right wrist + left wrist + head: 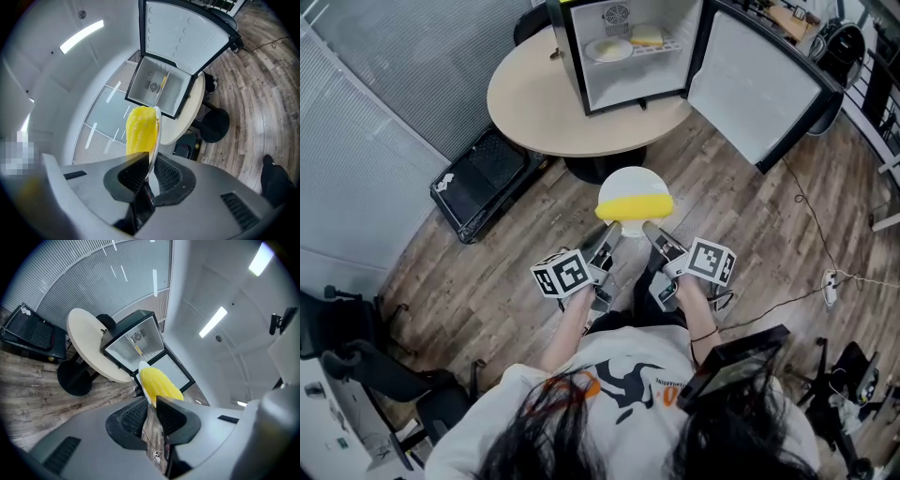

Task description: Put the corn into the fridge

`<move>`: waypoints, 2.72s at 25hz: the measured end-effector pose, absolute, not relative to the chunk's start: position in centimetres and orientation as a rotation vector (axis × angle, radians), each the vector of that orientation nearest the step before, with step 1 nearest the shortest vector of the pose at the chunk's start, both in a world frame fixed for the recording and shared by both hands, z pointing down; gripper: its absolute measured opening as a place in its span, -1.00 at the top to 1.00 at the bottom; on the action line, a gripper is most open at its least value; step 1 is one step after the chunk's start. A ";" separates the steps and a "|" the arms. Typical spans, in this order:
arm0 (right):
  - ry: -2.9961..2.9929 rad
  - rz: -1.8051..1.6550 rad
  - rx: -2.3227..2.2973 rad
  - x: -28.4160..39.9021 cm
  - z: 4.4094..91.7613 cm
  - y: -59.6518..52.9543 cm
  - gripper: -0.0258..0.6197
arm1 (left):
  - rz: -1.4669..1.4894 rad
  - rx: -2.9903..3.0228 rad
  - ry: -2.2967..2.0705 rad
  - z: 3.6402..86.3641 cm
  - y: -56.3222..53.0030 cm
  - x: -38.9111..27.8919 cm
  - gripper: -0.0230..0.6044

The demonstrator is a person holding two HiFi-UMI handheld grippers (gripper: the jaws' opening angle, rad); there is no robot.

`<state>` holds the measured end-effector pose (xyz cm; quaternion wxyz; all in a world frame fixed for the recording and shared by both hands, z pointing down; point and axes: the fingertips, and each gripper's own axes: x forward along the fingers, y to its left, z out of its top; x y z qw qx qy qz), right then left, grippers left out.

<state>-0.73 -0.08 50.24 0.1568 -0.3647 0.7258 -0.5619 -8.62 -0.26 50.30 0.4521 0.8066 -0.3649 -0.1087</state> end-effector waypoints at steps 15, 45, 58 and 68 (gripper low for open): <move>2.142 -1.667 -0.952 1.5 50.5 -11.0 0.82 | -0.292 1.945 -0.991 50.4 -10.5 -6.4 0.73; 2.125 -1.726 -0.907 8.1 52.5 -22.0 0.82 | -0.250 1.912 -1.037 52.3 -21.2 0.2 0.73; 2.081 -1.700 -0.977 7.5 54.4 -30.7 0.82 | -0.184 1.930 -1.002 54.3 -30.4 -0.4 0.72; 2.005 -1.725 -1.070 7.5 58.1 -37.7 0.81 | -0.086 1.920 -0.958 57.9 -37.9 -0.6 0.71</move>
